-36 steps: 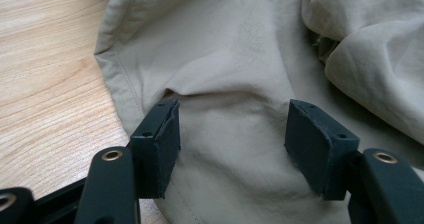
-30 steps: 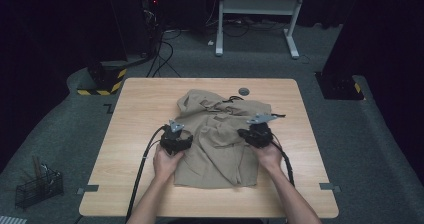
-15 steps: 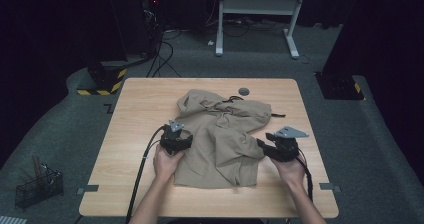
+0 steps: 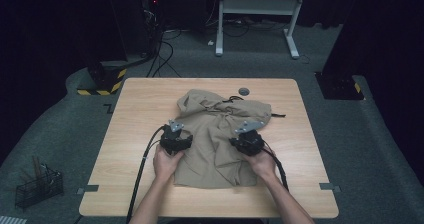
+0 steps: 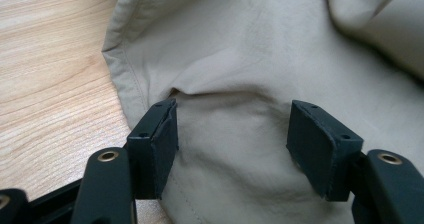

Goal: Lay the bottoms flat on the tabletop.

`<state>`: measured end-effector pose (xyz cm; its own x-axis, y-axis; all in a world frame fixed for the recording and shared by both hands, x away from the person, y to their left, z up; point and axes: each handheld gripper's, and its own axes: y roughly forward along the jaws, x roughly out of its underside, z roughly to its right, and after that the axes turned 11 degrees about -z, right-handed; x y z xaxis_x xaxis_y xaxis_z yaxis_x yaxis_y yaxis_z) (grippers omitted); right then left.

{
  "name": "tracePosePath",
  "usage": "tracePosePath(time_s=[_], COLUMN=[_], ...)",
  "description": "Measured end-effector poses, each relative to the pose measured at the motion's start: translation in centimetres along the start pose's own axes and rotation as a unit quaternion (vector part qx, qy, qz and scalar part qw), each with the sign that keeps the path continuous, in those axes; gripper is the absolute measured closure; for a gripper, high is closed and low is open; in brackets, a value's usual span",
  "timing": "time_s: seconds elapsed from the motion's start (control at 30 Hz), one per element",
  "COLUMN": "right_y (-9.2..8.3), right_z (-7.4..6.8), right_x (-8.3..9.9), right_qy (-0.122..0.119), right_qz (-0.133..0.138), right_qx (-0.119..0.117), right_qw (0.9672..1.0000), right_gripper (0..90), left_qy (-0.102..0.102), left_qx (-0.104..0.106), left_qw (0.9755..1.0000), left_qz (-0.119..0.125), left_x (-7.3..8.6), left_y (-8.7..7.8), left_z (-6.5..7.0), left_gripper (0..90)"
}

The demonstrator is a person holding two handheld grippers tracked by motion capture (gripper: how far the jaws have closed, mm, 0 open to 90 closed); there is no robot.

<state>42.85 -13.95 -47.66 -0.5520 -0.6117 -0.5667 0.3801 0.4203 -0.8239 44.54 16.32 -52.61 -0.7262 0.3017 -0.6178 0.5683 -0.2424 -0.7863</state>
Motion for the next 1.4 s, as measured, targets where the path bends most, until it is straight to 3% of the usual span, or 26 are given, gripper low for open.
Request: tracePosePath(time_s=[0.17, 0.23, 0.3, 0.4, 0.47, 0.57, 0.63, 0.73, 0.77, 0.83, 0.87, 0.9, 0.93, 1.0, 1.1, 1.2, 1.27, 1.33, 1.4], right_y=[-4.8, -6.0, -6.7, -6.7, -6.6, -7.3, -7.8, -6.9, -6.2, -4.4, -3.7, -3.7, -3.0, -3.6, -5.4, -7.3, -8.0, -7.6, -7.1], right_z=[1.3, 1.7, 2.0, 2.3, 2.2, 1.8, 1.5, 1.7, 2.1, 3.4, 3.8, 3.8, 4.1, 4.0, 4.3, 5.3, 6.1, 6.6, 6.7], right_x=[5.0, 6.8, 8.5, 10.2, 10.6, 9.2, 7.2, 3.6, 2.7, 1.6, 1.5, 1.5, 1.8, 2.7, 5.1, 8.2, 10.3, 11.9, 12.6], right_qy=[0.035, 0.048, 0.059, 0.08, 0.09, 0.089, 0.081, 0.074, 0.076, 0.095, 0.097, 0.097, 0.088, 0.085, 0.095, 0.122, 0.148, 0.168, 0.178], right_qz=[0.027, 0.022, 0.01, -0.013, -0.012, 0.045, 0.081, 0.083, 0.071, 0.038, 0.028, 0.028, 0.014, 0.015, 0.013, -0.007, -0.024, -0.051, -0.056], right_qx=[0.038, 0.058, 0.075, 0.083, 0.077, 0.082, 0.091, 0.108, 0.117, 0.092, 0.084, 0.084, 0.076, 0.084, 0.115, 0.15, 0.158, 0.156, 0.165], right_qw=[0.9983, 0.9969, 0.9954, 0.9933, 0.9928, 0.9916, 0.9892, 0.988, 0.9877, 0.9905, 0.9914, 0.9914, 0.9931, 0.9927, 0.9887, 0.981, 0.9759, 0.972, 0.9685], right_gripper=[89.1, 89.1, 89.0, 87.9, 77.7, 58.1, 53.0, 51.4, 53.4, 67.4, 77.2, 77.2, 88.6, 89.3, 89.3, 89.3, 89.1, 87.6, 71.8], left_qy=[0.004, 0.003, 0.003, 0.002, 0.002, 0.003, 0.003, 0.002, 0.001, 0.001, 0.001, 0.001, 0.001, 0.001, -0.004, -0.002, 0.0, 0.002, 0.0], left_qx=[-0.002, -0.001, -0.002, -0.001, -0.001, -0.002, -0.003, -0.003, -0.002, -0.002, -0.002, -0.002, -0.002, -0.003, -0.005, -0.005, -0.004, -0.004, -0.003], left_qw=[1.0, 1.0, 1.0, 1.0, 1.0, 1.0, 1.0, 1.0, 1.0, 1.0, 1.0, 1.0, 1.0, 1.0, 1.0, 1.0, 1.0, 1.0, 1.0], left_qz=[-0.001, -0.001, -0.001, 0.0, 0.0, -0.001, -0.001, -0.001, -0.001, -0.001, -0.001, -0.001, -0.001, -0.001, 0.001, 0.001, 0.001, 0.001, 0.001], left_x=[0.0, 0.0, 0.0, 0.0, 0.0, 0.0, 0.0, 0.0, 0.0, 0.0, 0.0, 0.0, 0.0, 0.0, 0.0, 0.0, 0.0, 0.0, 0.0], left_y=[0.0, 0.0, 0.0, 0.0, 0.0, 0.0, 0.0, 0.0, 0.0, 0.0, 0.0, 0.0, 0.0, 0.0, 0.0, 0.0, 0.0, -0.1, 0.0], left_z=[0.0, 0.0, 0.0, 0.0, 0.0, 0.0, 0.0, 0.0, 0.0, 0.0, 0.0, 0.0, 0.0, 0.0, 0.0, 0.0, 0.0, 0.0, 0.0], left_gripper=[36.7, 36.7, 36.7, 36.7, 36.7, 36.8, 37.0, 37.6, 37.8, 37.8, 37.8, 37.8, 37.8, 38.0, 40.8, 41.1, 41.3, 41.3, 41.3])
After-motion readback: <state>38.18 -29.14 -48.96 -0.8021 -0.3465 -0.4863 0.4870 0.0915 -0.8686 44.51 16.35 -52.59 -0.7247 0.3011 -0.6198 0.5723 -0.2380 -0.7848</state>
